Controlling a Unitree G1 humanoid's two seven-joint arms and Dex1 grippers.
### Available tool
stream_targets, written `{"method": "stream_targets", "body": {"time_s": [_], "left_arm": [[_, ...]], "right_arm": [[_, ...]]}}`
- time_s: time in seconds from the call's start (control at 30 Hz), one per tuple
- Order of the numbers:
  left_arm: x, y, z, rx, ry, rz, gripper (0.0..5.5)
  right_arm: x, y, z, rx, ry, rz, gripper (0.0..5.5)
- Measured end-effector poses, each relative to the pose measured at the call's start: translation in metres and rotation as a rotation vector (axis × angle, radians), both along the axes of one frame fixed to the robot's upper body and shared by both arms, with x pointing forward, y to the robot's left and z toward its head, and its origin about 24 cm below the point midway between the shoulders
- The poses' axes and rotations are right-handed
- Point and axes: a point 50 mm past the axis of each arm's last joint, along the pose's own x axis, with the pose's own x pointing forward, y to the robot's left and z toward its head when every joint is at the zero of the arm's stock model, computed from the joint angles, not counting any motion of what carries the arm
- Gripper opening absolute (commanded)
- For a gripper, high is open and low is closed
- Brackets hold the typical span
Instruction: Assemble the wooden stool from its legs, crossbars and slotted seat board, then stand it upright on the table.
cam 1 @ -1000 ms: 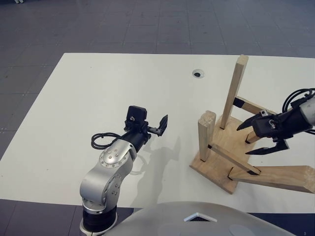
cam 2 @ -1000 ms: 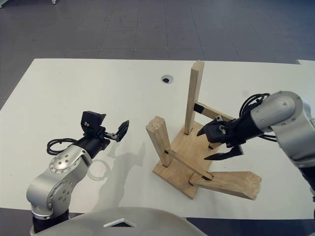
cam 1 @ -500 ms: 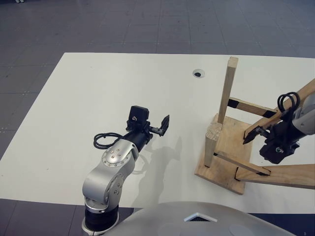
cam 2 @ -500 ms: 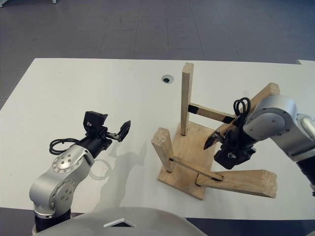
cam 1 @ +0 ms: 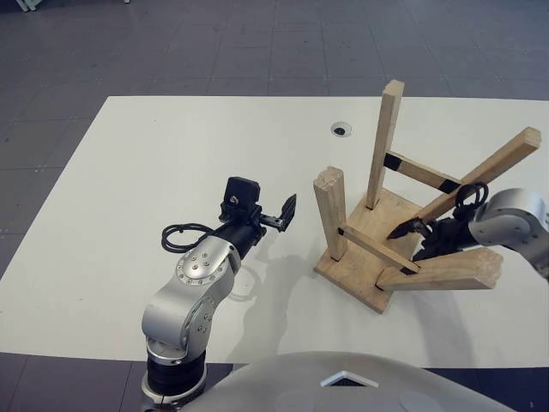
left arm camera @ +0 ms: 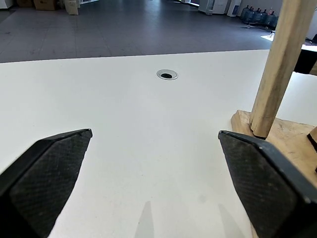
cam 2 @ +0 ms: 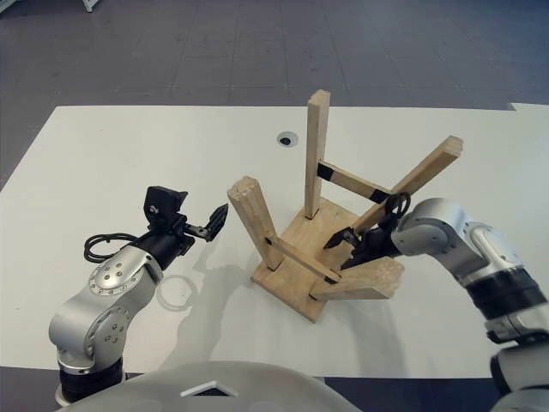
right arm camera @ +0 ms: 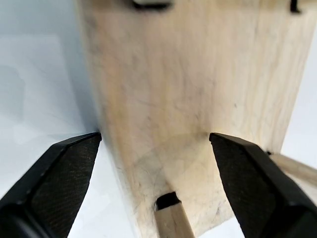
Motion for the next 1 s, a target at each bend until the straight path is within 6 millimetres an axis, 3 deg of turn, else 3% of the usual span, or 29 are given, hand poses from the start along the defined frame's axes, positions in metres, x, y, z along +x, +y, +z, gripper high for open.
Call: {"method": "stream_targets", "body": {"time_s": [0.13,0.33,0.57,0.73,0.83,0.9,1.0], "left_arm": [[0.001,-0.001,0.0,-0.001,-0.002,-0.005,4.76],[0.001,-0.004,0.0,-0.01,0.001,-0.007,4.76],[0.003,-0.006,-0.004,-0.013,0.018,-0.01,4.76],[0.006,-0.009,-0.002,-0.015,0.006,-0.022,4.76],[0.006,-0.01,-0.003,-0.02,0.003,-0.026,4.76],[0.006,-0.01,-0.003,-0.022,0.002,-0.025,4.76],[0.004,-0.011,-0.003,-0.028,0.005,-0.014,4.76]], "right_arm": [[0.035,0.005,0.0,-0.012,-0.076,-0.064,4.06],[0.044,0.011,-0.003,0.019,-0.078,-0.102,4.06],[0.08,0.057,-0.009,0.217,-0.149,-0.237,4.06],[0.091,0.062,-0.007,0.257,-0.18,-0.256,4.06],[0.089,0.063,0.024,0.348,-0.186,-0.231,4.06],[0.086,0.068,0.074,0.492,-0.248,-0.214,4.06],[0.076,0.071,0.115,0.63,-0.273,-0.231,4.06]]}}
